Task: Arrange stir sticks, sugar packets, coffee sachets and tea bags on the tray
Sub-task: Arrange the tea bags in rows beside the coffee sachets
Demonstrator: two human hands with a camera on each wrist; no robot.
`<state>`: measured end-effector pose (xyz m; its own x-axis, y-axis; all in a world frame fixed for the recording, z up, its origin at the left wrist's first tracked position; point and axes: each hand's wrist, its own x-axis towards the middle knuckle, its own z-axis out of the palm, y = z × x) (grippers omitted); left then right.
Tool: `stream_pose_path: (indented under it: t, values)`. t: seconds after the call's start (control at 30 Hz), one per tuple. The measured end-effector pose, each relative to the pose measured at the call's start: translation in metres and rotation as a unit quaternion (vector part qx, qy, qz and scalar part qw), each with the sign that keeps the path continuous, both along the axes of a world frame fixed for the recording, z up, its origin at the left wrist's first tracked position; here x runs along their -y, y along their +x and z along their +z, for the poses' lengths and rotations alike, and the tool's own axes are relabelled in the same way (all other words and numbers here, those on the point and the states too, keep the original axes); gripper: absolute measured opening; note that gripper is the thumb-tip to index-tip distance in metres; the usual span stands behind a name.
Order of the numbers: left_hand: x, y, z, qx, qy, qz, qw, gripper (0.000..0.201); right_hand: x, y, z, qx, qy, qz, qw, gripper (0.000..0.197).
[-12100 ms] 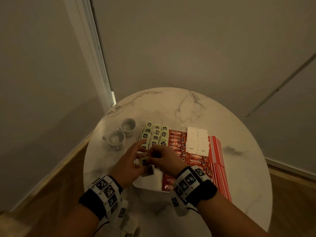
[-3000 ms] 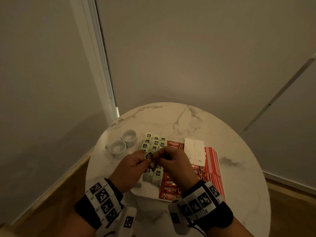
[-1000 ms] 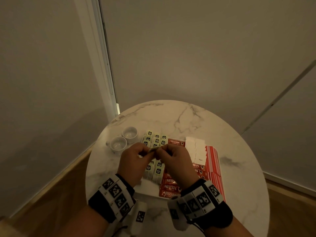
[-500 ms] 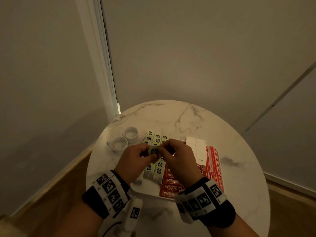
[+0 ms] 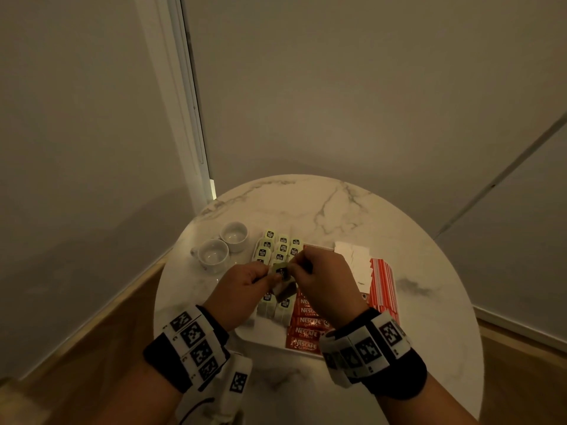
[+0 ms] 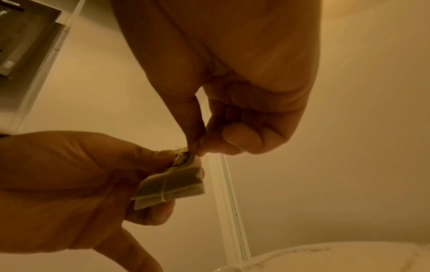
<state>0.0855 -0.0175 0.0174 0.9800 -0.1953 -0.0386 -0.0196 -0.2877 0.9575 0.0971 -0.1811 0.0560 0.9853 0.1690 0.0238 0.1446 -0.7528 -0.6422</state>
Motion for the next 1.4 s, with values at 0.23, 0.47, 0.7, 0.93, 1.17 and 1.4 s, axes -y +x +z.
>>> stream_pose_path:
  t: [0.23, 0.47, 0.7, 0.93, 1.17, 1.4]
  values:
    - [-0.005, 0.003, -0.018, -0.039, 0.007, -0.038, 0.998, 0.030, -0.005, -0.004, -0.010, 0.057, -0.046, 0.027, 0.997, 0.016]
    - [-0.012, 0.005, -0.019, -0.074, -0.007, -0.069, 0.995, 0.043, -0.009, -0.003, -0.017, 0.140, -0.094, 0.077, 0.983, 0.014]
    - [-0.021, 0.010, -0.025, -0.112, -0.020, -0.100, 0.988, 0.049, -0.009, 0.006, -0.022, -0.023, 0.031, 0.117, 0.992, 0.019]
    - [-0.011, 0.001, -0.061, -0.248, -0.063, -0.025, 0.966, 0.026, -0.013, 0.018, -0.062, -0.144, 0.000, 0.076, 0.987, 0.006]
    - [-0.018, -0.009, -0.101, -0.244, 0.150, -0.016, 0.958, 0.028, -0.015, 0.027, -0.117, -0.285, -0.065, 0.046, 0.955, 0.004]
    - [-0.032, -0.014, -0.104, -0.146, 0.319, -0.084, 0.933, 0.022, -0.029, 0.036, -0.136, -0.288, -0.090, 0.008, 0.953, 0.014]
